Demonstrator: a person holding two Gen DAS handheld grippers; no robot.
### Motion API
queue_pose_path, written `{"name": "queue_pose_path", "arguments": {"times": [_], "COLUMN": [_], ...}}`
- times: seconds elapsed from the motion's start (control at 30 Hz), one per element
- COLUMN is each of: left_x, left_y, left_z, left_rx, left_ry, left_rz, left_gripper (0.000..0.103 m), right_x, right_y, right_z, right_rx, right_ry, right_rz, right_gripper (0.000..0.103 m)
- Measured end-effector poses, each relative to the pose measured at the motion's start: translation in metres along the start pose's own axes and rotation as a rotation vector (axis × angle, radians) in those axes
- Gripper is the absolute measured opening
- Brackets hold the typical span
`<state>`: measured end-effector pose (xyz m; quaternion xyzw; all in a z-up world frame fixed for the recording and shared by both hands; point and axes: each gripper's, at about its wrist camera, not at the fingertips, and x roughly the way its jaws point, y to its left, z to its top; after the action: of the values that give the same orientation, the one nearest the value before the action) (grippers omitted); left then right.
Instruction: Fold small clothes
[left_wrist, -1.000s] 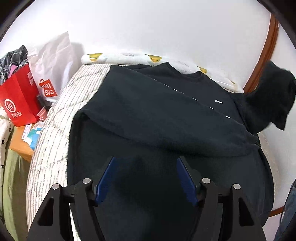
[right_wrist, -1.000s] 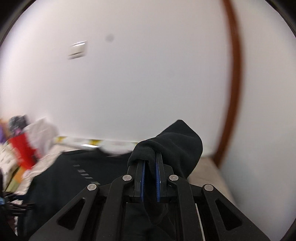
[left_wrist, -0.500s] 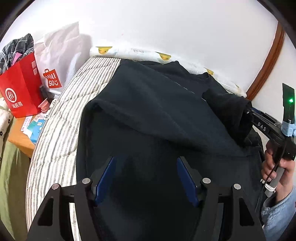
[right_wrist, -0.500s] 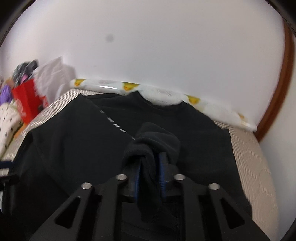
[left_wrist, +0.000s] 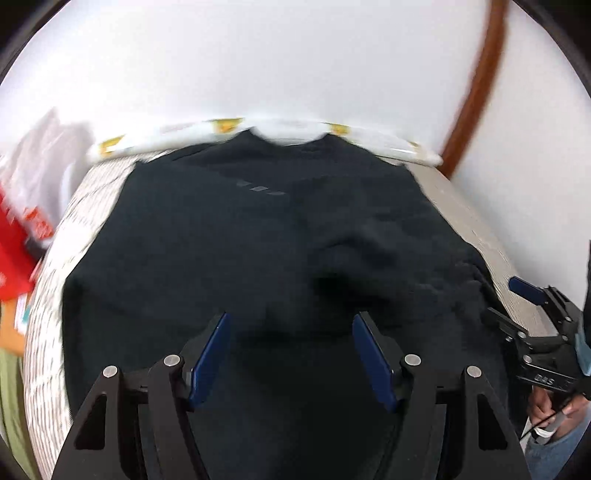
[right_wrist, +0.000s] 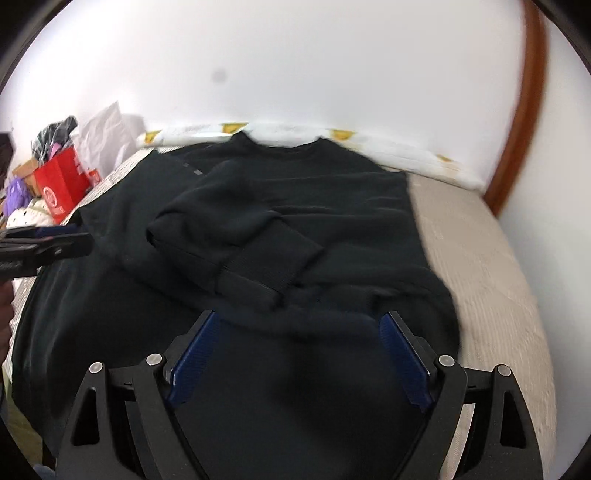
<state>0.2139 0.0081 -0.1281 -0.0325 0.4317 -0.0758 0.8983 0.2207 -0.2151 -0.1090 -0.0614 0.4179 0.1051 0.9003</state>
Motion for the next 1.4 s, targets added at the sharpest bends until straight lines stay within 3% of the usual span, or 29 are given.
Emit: {"name": "queue_pose_path", "arguments": {"times": [0.37, 0.5, 0.67, 0.73, 0.83, 1.0, 1.27, 1.4], "left_x": [0.074, 0.099, 0.120, 0.123, 0.124, 0.111, 0.068, 0.034], "left_y": [-0.113, -0.138, -0.150, -0.152, -0.152, -0.139, -0.100, -0.069], "left_z": [0.031, 0.031, 0.033, 0.034, 0.033, 0.035, 0.040, 0.053], "left_rx": [0.153, 0.179, 0.167, 0.160, 0.189, 0.148, 0.090, 0.058], "left_ry": [0.066, 0.064, 0.070, 0.068, 0.057, 0.074, 0.008, -0.078], "left_rz": [-0.073, -0.019, 0.032, 0.044, 0.054, -0.069, -0.100, -0.062], "left_gripper": [0.066, 0.066, 0.066, 0.064, 0.047, 0.010, 0.009, 0.009], "right_x": [-0.061, -0.071, -0.073, -0.071, -0.067, -0.068, -0.072, -0.071], "right_y": [-0.106, -0.125, -0.139, -0.141, -0.141, -0.128, -0.096, -0.078], "right_z": [-0.057, -0.073, -0.088, -0.089, -0.089, -0.082, -0.062, -0.049], "right_rx": [0.275, 0.298, 0.326, 0.339, 0.337, 0.305, 0.259, 0.232], "right_ry": [-0.040, -0.039, -0.018, -0.013, -0.007, -0.018, -0.048, -0.055], "right_rz": [-0.101, -0.162, -0.166, -0.158, -0.159, -0.149, -0.123, -0.105], "right_gripper": [0.088, 0.088, 0.088, 0.088, 0.088, 0.088, 0.088, 0.088]}}
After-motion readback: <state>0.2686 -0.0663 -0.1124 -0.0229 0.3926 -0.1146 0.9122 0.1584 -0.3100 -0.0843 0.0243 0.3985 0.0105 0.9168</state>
